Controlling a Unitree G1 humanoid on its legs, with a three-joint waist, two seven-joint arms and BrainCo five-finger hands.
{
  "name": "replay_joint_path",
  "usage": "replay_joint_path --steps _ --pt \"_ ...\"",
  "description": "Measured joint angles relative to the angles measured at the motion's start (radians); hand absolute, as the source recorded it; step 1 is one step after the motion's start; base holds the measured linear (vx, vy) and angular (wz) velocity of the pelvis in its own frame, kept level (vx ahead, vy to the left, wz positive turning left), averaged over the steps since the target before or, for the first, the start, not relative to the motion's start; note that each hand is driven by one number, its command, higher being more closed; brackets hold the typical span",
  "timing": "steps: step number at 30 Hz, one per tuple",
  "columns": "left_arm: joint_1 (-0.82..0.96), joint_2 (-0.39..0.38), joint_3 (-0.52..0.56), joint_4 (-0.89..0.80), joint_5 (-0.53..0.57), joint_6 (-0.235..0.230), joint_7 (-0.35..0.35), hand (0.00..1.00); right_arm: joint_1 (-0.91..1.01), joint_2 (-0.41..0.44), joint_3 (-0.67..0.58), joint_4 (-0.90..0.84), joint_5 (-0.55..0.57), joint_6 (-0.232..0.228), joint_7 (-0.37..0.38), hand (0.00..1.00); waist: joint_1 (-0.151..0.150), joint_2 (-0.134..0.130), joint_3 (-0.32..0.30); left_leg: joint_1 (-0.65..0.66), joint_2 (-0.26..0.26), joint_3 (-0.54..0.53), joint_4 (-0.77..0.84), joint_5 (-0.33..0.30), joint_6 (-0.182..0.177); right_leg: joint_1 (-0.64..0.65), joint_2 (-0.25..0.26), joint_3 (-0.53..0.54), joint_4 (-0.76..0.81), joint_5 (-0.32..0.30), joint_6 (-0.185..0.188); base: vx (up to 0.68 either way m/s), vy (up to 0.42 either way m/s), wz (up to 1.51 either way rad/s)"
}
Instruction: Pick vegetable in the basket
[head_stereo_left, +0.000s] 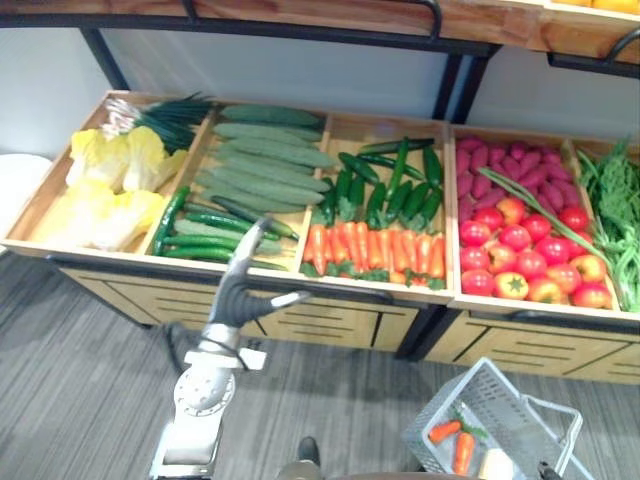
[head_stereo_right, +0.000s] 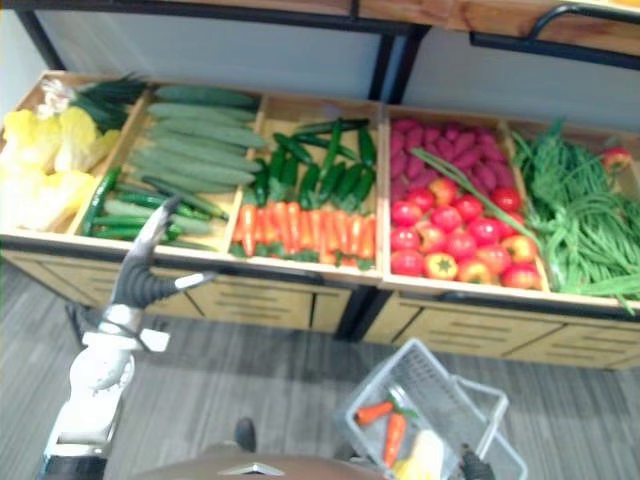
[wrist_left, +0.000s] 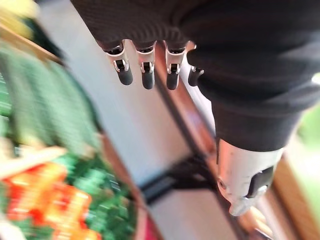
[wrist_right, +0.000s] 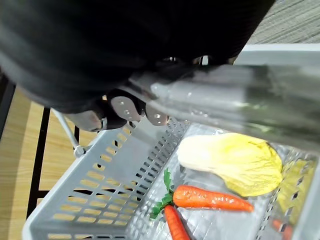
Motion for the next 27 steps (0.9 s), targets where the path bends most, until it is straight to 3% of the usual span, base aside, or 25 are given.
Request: replay_joint_path --steps 3,10,16,20,27 --pt "0.028 -0.051 0.117 0.255 0.040 0.050 0.065 0.00 -0.002 0.006 0.007 0.001 -0.001 -0.014 -0.009 1.00 -0.006 -0.002 -0.007 0.036 -0.004 -0.021 -0.047 0.022 0.001 0.022 0.005 -0.018 0.007 -0.020 -0.005 0.03 0.004 0.15" --pt "0.046 -0.093 0.313 0.743 0.072 0.106 0.178 0.00 -0.001 0.019 0.045 0.003 0.021 -0.016 -0.041 1.00 -0.026 0.001 -0.025 0.084 0.000 -0.021 -0.053 0.009 -0.011 0.053 0.003 -0.021 0.035 -0.056 0.001 0.02 -0.003 0.02" --pt "0.044 -0.096 0.397 1.115 0.055 0.154 0.158 0.00 -0.010 0.019 0.045 0.020 0.057 -0.016 -0.060 1.00 -0.055 0.010 -0.030 0.086 0.002 -0.015 -0.053 0.005 -0.015 0.054 0.006 -0.008 0.025 -0.064 0.004 0.01 0.001 -0.02" --pt "0.046 -0.124 0.406 1.196 0.053 0.202 0.104 0.00 -0.020 0.018 0.044 0.046 0.058 -0.016 -0.074 1.00 -0.060 0.015 -0.027 0.110 0.006 0.026 -0.053 -0.012 -0.023 0.053 0.010 0.033 0.019 -0.062 0.007 0.05 0.002 -0.30" --pt "0.033 -0.188 0.383 1.216 0.013 0.206 0.069 0.00 -0.018 0.018 0.044 0.061 0.057 -0.016 -0.075 1.00 -0.079 0.017 -0.029 0.141 0.010 0.063 -0.047 -0.030 -0.030 0.051 0.019 0.088 -0.001 -0.052 0.023 0.07 -0.010 -0.26"
